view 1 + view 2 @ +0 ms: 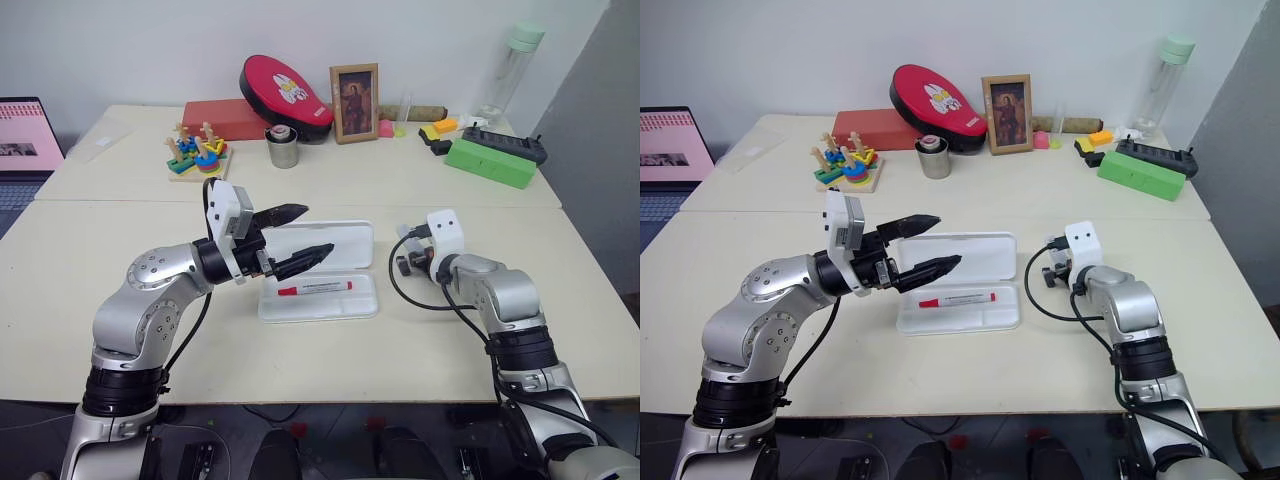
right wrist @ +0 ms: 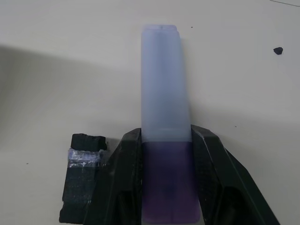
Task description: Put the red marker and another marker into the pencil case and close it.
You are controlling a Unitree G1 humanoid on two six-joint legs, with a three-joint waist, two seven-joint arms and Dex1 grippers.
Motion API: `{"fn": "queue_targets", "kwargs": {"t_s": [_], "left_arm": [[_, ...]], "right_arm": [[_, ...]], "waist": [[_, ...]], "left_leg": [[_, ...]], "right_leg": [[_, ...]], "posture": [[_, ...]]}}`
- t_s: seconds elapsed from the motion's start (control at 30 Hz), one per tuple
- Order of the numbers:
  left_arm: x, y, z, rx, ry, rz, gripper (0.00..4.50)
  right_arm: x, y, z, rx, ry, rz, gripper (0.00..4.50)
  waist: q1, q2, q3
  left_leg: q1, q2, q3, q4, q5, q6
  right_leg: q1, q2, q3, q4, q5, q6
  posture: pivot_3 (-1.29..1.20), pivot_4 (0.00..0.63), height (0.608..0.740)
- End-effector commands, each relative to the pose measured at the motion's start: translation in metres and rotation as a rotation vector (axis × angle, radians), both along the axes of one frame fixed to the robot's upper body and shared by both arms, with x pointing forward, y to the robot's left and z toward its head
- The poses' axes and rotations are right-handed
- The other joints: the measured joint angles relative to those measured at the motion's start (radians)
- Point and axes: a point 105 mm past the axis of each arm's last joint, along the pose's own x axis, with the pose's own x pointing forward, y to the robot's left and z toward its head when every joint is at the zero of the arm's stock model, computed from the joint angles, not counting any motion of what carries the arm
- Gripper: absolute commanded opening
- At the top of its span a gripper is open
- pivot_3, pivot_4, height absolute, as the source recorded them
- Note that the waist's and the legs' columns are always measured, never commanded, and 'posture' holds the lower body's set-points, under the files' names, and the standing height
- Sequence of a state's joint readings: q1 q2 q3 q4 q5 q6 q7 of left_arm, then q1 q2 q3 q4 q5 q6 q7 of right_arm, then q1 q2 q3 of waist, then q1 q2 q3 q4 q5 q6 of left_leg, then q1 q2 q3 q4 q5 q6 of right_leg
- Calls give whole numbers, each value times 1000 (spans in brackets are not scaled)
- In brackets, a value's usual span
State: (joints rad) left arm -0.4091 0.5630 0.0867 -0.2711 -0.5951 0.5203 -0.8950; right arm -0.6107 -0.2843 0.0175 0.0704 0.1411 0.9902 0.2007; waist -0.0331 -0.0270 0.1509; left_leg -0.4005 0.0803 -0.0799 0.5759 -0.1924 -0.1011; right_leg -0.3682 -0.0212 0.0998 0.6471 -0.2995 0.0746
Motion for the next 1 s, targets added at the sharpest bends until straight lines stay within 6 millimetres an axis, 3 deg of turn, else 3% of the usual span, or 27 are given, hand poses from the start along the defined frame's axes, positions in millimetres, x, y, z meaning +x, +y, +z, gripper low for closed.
{"fn": "queue_targets", "kwargs": {"t_s": [0.03, 0.17, 0.23, 0.33, 0.5, 0.63, 0.77, 1.0], "left_arm": [[-6, 16, 20, -22, -66, 56, 4500], [-18, 48, 13, 2, -5, 133, 4500], [-31, 65, -2, 68, 56, 156, 4500], [-45, 78, -15, 140, 114, 167, 4500], [-69, 101, -27, 216, 169, 197, 4500], [-82, 113, -30, 231, 207, 239, 4500], [-95, 111, -39, 230, 263, 243, 4500], [-99, 106, -40, 208, 264, 256, 4500]], "right_arm": [[12, -2, 67, 66, -264, 84, 1101], [-1, 13, 130, 157, -447, 348, 1101], [-32, 43, 150, 194, -458, 638, 1101], [-68, 73, 138, 130, -357, 942, 1101], [-95, 108, 97, -25, -171, 1198, 1101], [-91, 128, 63, -151, -80, 1235, 1101], [-86, 154, 41, -214, -53, 1260, 1101], [-80, 168, 24, -275, -40, 1274, 1101]], "waist": [[-1, 1, 0], [-11, 2, 1], [-21, 2, 2], [-25, 3, 2], [-24, 1, 1], [-17, 1, 1], [-24, -1, 0], [-8, -1, 1]], "left_leg": [[0, 0, 0, 0, 0, 0], [0, 0, 1, -2, 0, 0], [0, 0, 0, -3, 0, 0], [0, 1, 0, -4, -2, 2], [1, 1, 1, -2, -3, 4], [1, 1, 1, 0, -2, 3], [2, 2, 1, 0, -2, 3], [1, 2, 1, -1, -2, 3]], "right_leg": [[0, 0, 0, 0, 0, 0], [-1, 0, 1, -1, 0, 0], [-1, 0, 1, -2, 0, 0], [-1, 0, 1, -2, -1, -2], [-1, 0, 0, -2, -2, -3], [-5, -1, 0, -2, -5, -7], [-6, 0, -1, -1, -5, -8], [-6, 0, -1, -1, -2, -3]], "posture": [[0, 150, 740], [0, 150, 740], [0, 150, 740], [0, 150, 740], [0, 150, 740], [0, 150, 740], [0, 150, 740], [0, 150, 740]]}}
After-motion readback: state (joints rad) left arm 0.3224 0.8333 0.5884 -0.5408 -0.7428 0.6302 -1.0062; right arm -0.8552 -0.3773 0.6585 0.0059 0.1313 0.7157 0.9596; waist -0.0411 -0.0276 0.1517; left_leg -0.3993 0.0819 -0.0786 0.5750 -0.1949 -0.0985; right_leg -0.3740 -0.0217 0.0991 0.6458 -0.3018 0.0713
